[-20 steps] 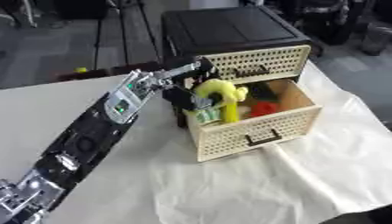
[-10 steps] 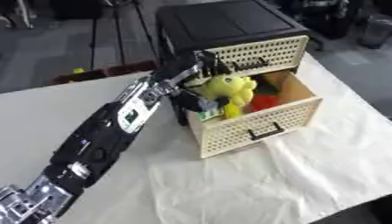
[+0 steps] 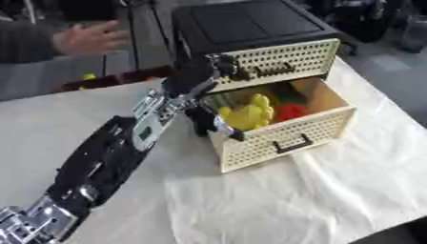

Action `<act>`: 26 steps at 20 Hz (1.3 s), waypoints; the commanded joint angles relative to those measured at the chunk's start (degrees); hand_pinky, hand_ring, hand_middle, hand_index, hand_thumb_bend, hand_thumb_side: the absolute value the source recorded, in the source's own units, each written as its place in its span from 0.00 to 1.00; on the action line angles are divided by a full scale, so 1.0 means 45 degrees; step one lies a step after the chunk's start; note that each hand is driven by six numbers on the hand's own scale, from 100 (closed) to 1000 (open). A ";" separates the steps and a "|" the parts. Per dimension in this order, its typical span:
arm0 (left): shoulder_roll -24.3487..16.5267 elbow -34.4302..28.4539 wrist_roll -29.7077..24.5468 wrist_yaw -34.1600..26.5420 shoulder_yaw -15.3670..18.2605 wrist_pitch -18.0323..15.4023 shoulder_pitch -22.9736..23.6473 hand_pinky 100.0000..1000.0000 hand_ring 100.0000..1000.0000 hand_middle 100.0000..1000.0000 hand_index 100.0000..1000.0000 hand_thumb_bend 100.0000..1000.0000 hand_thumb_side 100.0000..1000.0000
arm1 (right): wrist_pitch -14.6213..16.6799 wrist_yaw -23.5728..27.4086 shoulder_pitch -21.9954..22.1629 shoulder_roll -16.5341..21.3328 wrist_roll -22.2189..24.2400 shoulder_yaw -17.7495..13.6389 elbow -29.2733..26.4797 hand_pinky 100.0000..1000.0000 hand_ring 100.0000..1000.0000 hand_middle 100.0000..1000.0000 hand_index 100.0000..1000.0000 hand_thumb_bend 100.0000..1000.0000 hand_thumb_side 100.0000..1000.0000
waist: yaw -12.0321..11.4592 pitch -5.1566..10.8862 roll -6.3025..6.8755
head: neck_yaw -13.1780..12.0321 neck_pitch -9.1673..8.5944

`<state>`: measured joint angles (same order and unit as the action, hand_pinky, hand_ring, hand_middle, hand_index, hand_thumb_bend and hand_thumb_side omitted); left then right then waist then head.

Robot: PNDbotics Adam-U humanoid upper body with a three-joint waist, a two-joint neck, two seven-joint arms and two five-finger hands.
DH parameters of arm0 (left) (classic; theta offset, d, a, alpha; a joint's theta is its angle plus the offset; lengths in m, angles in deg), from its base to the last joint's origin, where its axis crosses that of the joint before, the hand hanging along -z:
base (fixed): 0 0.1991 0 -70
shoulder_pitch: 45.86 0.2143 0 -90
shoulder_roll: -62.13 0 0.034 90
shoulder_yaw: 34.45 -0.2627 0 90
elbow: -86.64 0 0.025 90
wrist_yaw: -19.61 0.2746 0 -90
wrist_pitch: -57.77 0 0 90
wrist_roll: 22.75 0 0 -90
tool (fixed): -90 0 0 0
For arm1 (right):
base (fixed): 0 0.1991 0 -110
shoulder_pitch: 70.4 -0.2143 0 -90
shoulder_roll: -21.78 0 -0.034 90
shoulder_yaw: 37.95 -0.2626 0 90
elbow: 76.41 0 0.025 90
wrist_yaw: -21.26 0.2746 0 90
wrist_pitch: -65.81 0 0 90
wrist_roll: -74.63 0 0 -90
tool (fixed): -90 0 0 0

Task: Pick up objects from table and place into drawer.

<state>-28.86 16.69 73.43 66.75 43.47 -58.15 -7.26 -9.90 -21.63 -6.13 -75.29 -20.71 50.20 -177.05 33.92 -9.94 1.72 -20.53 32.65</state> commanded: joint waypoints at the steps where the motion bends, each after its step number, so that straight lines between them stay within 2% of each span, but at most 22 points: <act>1: -0.0776 -0.1353 -0.0793 -0.2329 0.0167 0.0277 0.0057 0.51 0.50 0.47 0.68 0.43 0.50 | 0.0002 -0.0027 0.0061 0.0571 -0.0029 -0.0178 -0.0150 0.17 0.34 0.37 0.56 0.00 0.80 | -0.0257 0.0363 -0.0168 | 0.0177 0.0187; 5: -0.1898 -0.4190 -0.2685 -0.6575 0.0634 0.1447 0.1292 0.50 0.49 0.46 0.68 0.25 0.63 | 0.0450 -0.0038 0.0471 0.0867 0.0496 0.0042 0.0223 0.19 0.37 0.39 0.50 0.00 0.80 | -0.1043 0.0823 -0.0345 | 0.0660 0.0568; 7: -0.2459 -0.5472 -0.3167 -0.8395 0.1187 0.2291 0.2185 0.50 0.49 0.46 0.68 0.22 0.67 | 0.0906 0.0061 0.0710 0.0986 0.1043 0.0243 0.0627 0.20 0.39 0.42 0.48 0.00 0.81 | -0.1447 0.1040 -0.0392 | 0.0962 0.0730; 11: -0.3417 -0.7450 -0.3140 -1.0523 0.2511 0.3553 0.4107 0.49 0.49 0.47 0.67 0.20 0.71 | 0.1758 0.0241 0.1205 0.1502 0.2336 0.0654 0.1617 0.26 0.46 0.48 0.47 0.00 0.83 | -0.2186 0.1256 -0.0363 | 0.1397 0.0876; 15: -0.4095 -0.8829 -0.2654 -1.1327 0.3676 0.4076 0.6170 0.49 0.48 0.47 0.68 0.18 0.75 | 0.2343 0.0635 0.1582 0.2079 0.3565 0.1040 0.2256 0.31 0.52 0.54 0.47 0.00 0.87 | -0.2707 0.1290 -0.0309 | 0.1600 0.1019; 17: -0.4138 -0.9248 -0.2417 -1.1438 0.4122 0.4256 0.7000 0.49 0.48 0.47 0.68 0.17 0.76 | 0.2472 0.0864 0.1637 0.2176 0.3990 0.1187 0.2508 0.33 0.54 0.57 0.48 0.00 0.88 | -0.2927 0.1315 -0.0288 | 0.1717 0.1067; 18: -0.4061 -0.9379 -0.2341 -1.1478 0.4268 0.4356 0.7287 0.49 0.48 0.47 0.68 0.16 0.79 | 0.2523 0.0962 0.1634 0.2188 0.4212 0.1274 0.2648 0.35 0.57 0.62 0.49 0.00 0.90 | -0.3064 0.1341 -0.0273 | 0.1765 0.1121; 22: -0.3398 -0.9778 -0.2255 -1.1687 0.4673 0.4675 0.7900 0.49 0.49 0.47 0.68 0.17 0.80 | 0.2578 0.1098 0.1249 0.2040 0.4931 0.1513 0.3453 0.38 0.61 0.67 0.51 0.00 0.93 | -0.3618 0.1485 -0.0175 | 0.1911 0.1286; 26: -0.2860 -0.9913 -0.2070 -1.1790 0.5144 0.4617 0.8341 0.49 0.49 0.48 0.68 0.19 0.80 | 0.2325 0.0794 0.0583 0.1708 0.4986 0.1403 0.4506 0.41 0.67 0.71 0.54 0.00 0.98 | -0.4022 0.1586 -0.0013 | 0.2065 0.1425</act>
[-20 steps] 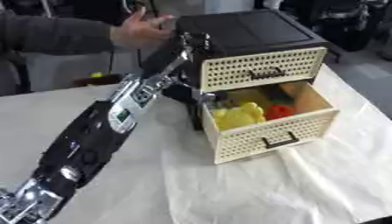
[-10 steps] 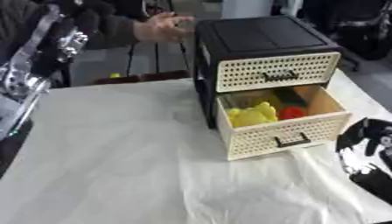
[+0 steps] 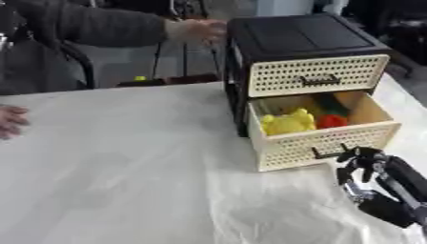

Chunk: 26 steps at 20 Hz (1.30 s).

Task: Pick up objects from table and place into drawer.

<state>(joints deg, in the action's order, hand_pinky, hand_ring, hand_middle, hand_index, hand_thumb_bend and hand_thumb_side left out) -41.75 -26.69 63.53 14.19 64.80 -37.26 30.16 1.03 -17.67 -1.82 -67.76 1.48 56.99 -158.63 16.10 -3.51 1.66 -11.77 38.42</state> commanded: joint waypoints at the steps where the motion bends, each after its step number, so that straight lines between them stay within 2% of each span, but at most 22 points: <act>1: 0.0076 -0.0278 0.0194 -0.0120 0.0512 -0.0090 0.0124 0.49 0.49 0.48 0.68 0.19 0.80 | -0.0167 -0.0215 -0.0504 0.0004 0.0031 -0.0143 0.0670 0.41 0.67 0.71 0.54 0.00 0.99 | -0.0192 0.0175 0.0046 | 0.0180 0.0182; 8: 0.0310 -0.0282 0.0404 -0.0296 0.0831 -0.0638 0.0585 0.49 0.49 0.48 0.68 0.19 0.79 | -0.0520 -0.1099 -0.1249 0.0019 -0.0395 -0.0470 0.2296 0.42 0.70 0.73 0.56 0.00 1.00 | -0.0912 0.0270 0.0345 | 0.0286 0.0396; 17: 0.0666 -0.0282 0.0327 -0.0538 0.0880 -0.0715 0.0728 0.49 0.49 0.48 0.68 0.19 0.80 | -0.0783 -0.2168 -0.2502 -0.0194 -0.1121 -0.0786 0.4210 0.42 0.72 0.75 0.57 0.00 1.00 | -0.1332 0.0363 0.0551 | 0.0389 0.0402; 26: 0.0926 -0.0282 0.0091 -0.0565 0.0771 -0.0695 0.0716 0.49 0.49 0.47 0.68 0.18 0.81 | -0.0924 -0.2893 -0.3421 -0.0445 -0.2002 -0.0974 0.5325 0.44 0.74 0.77 0.59 0.00 1.00 | -0.1606 0.0354 0.0637 | 0.0537 0.0254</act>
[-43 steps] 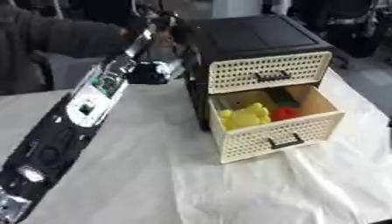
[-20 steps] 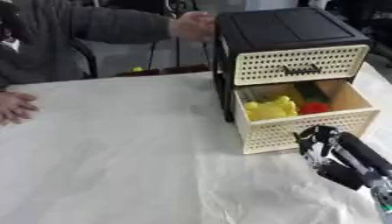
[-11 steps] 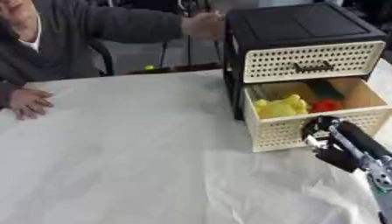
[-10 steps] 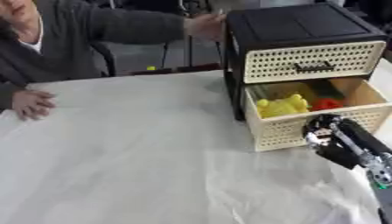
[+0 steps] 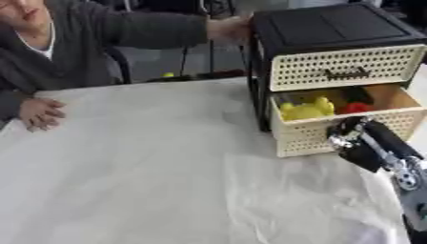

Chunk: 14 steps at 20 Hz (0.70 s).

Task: Pick up objects from table and place into drawer.

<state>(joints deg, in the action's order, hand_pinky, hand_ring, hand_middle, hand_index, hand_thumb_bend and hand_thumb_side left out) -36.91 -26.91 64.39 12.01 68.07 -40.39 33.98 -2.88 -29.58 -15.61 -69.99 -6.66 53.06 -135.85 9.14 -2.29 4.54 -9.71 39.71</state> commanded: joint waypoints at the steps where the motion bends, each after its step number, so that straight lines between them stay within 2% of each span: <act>1: -0.0099 -0.0232 -0.0163 -0.0098 -0.0004 0.0011 -0.0144 0.49 0.49 0.47 0.68 0.18 0.81 | -0.0076 -0.0327 -0.0488 0.0084 -0.0264 -0.0124 0.0385 0.44 0.74 0.77 0.59 0.00 1.00 | -0.0121 0.0086 0.0018 | 0.0112 -0.0061; 14: 0.0590 -0.0232 -0.0943 -0.0231 -0.0314 -0.0040 -0.0097 0.49 0.48 0.46 0.69 0.14 0.84 | -0.0650 -0.1065 -0.1905 0.0533 -0.1376 -0.0721 0.1546 0.45 0.76 0.78 0.59 0.00 1.00 | -0.1136 -0.0058 0.0337 | 0.0608 -0.0374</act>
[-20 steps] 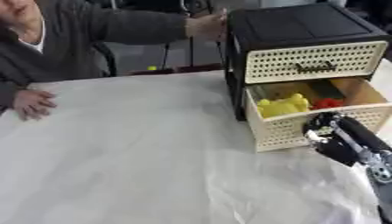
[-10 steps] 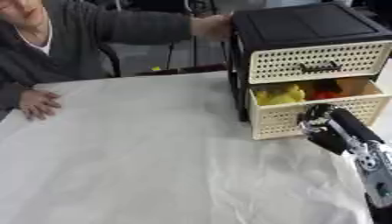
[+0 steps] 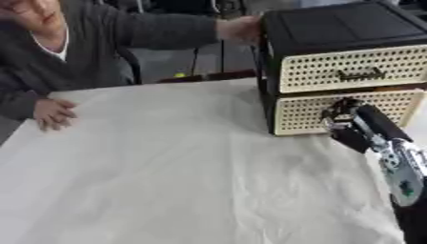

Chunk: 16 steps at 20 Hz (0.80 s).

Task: Pick up objects from table and place into drawer.

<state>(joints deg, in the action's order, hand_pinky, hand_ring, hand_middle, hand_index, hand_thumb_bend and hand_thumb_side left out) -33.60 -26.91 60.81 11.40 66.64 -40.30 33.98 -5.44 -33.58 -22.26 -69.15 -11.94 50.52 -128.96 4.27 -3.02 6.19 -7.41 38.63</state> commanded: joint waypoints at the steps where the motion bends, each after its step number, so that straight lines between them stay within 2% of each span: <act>1: -0.0109 -0.0232 -0.0200 -0.0098 -0.0009 -0.0072 -0.0071 0.49 0.48 0.46 0.69 0.13 0.84 | -0.0091 -0.0221 -0.0486 0.0351 -0.0255 -0.0176 0.0037 0.45 0.76 0.79 0.59 0.00 1.00 | -0.0100 0.0103 -0.0015 | 0.0119 -0.0140; 5: 0.0017 -0.0232 -0.0357 -0.0028 -0.0031 -0.0034 0.0030 0.49 0.47 0.45 0.68 0.12 0.85 | 0.0038 -0.0248 -0.0471 0.0377 -0.0524 -0.0181 -0.0282 0.46 0.71 0.75 0.58 0.00 0.98 | -0.0166 0.0096 -0.0028 | 0.0166 -0.0150; 8: 0.0053 -0.0232 -0.0457 0.0043 -0.0019 0.0014 0.0083 0.49 0.47 0.45 0.68 0.11 0.86 | 0.0271 -0.0257 -0.0129 0.0464 -0.0770 -0.0077 -0.1202 0.45 0.69 0.73 0.58 0.00 0.93 | -0.0137 0.0108 -0.0116 | 0.0138 -0.0144; 12: 0.0053 -0.0232 -0.0620 0.0232 0.0029 0.0090 0.0306 0.49 0.47 0.44 0.68 0.10 0.88 | 0.0467 0.0366 0.0807 0.0777 -0.0994 -0.0004 -0.3369 0.43 0.65 0.69 0.57 0.00 0.86 | -0.0055 0.0153 -0.0322 | 0.0058 -0.0136; 16: 0.0077 -0.0232 -0.0679 0.0532 0.0119 0.0288 0.0585 0.49 0.47 0.44 0.67 0.09 0.89 | 0.0221 0.1812 0.2292 0.1145 -0.1321 -0.0112 -0.6068 0.40 0.60 0.63 0.56 0.00 0.83 | 0.0103 0.0188 -0.0576 | -0.0067 -0.0119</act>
<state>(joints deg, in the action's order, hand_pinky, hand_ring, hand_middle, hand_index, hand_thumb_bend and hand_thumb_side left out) -32.53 -26.91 57.87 13.26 66.36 -39.31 36.92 -4.30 -27.73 -11.37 -66.02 -17.22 50.50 -151.66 4.82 -2.83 3.67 -7.42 38.59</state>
